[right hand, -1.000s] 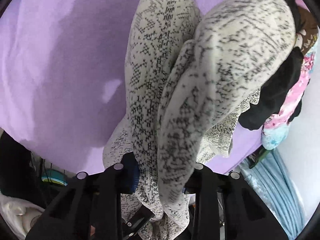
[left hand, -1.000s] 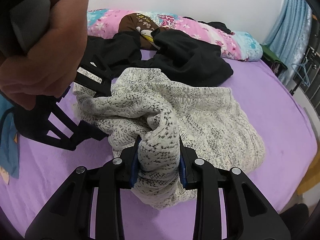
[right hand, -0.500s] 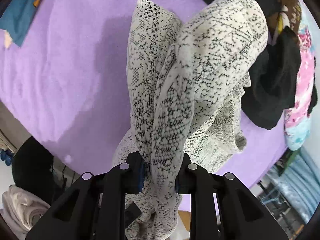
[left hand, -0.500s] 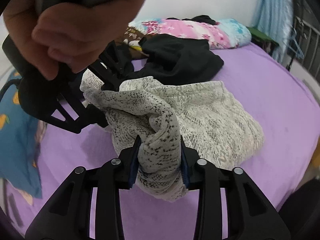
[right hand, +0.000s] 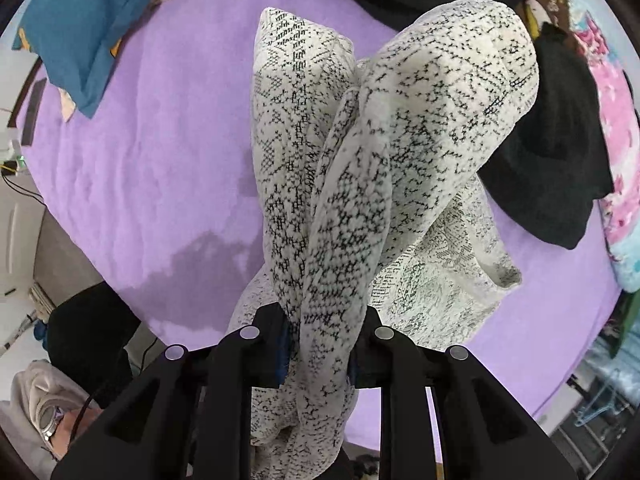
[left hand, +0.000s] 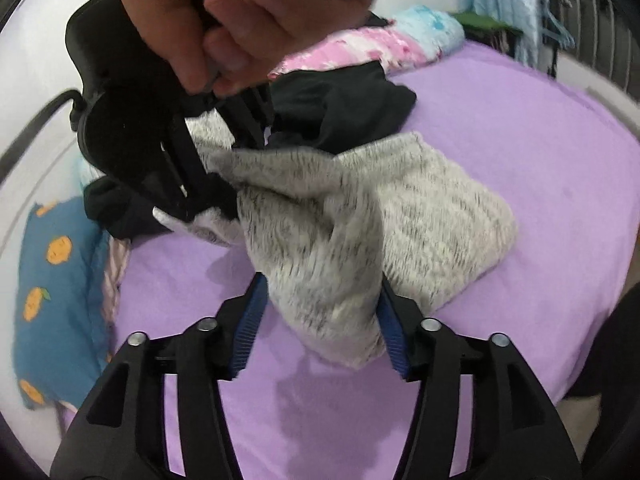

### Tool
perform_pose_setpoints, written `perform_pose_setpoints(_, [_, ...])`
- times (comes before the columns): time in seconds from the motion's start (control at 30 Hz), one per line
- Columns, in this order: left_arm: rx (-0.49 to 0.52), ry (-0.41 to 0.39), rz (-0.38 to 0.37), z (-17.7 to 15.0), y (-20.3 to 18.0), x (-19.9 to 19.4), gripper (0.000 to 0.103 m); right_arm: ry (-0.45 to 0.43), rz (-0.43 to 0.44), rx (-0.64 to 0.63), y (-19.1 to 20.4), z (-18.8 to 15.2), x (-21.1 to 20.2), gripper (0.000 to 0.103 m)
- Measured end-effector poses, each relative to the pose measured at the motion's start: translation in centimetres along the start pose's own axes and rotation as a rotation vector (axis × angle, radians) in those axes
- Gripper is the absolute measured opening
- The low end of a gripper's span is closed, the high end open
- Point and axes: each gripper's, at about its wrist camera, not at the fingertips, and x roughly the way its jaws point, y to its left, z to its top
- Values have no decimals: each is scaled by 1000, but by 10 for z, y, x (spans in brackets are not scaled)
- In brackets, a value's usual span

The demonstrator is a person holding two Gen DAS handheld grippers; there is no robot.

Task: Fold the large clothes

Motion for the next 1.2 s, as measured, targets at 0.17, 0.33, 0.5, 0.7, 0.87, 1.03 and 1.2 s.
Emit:
perform_pose_setpoints(0.17, [144, 69, 52, -17, -13, 9, 55, -30, 37, 35, -12, -3, 1, 20])
perform_pose_setpoints(0.33, [160, 149, 129, -35, 4, 32, 55, -64, 76, 65, -28, -13, 1, 20])
perform_pose_setpoints(0.5, [160, 199, 171, -45, 18, 51, 55, -101, 129, 103, -43, -29, -15, 20])
perform_pose_setpoints(0.7, [118, 197, 124, -41, 22, 66, 55, -138, 198, 142, -64, -48, -8, 20])
perform_pose_setpoints(0.87, [15, 154, 61, -30, 33, 69, 55, -179, 250, 174, -86, -63, -3, 20])
perform_pose_setpoints(1.03, [-69, 125, -18, -20, 41, 76, 55, -219, 296, 212, -106, -81, 4, 20])
perform_pose_setpoints(1.2, [-147, 104, -102, -7, 40, 81, 55, -262, 361, 262, -129, -100, 12, 20])
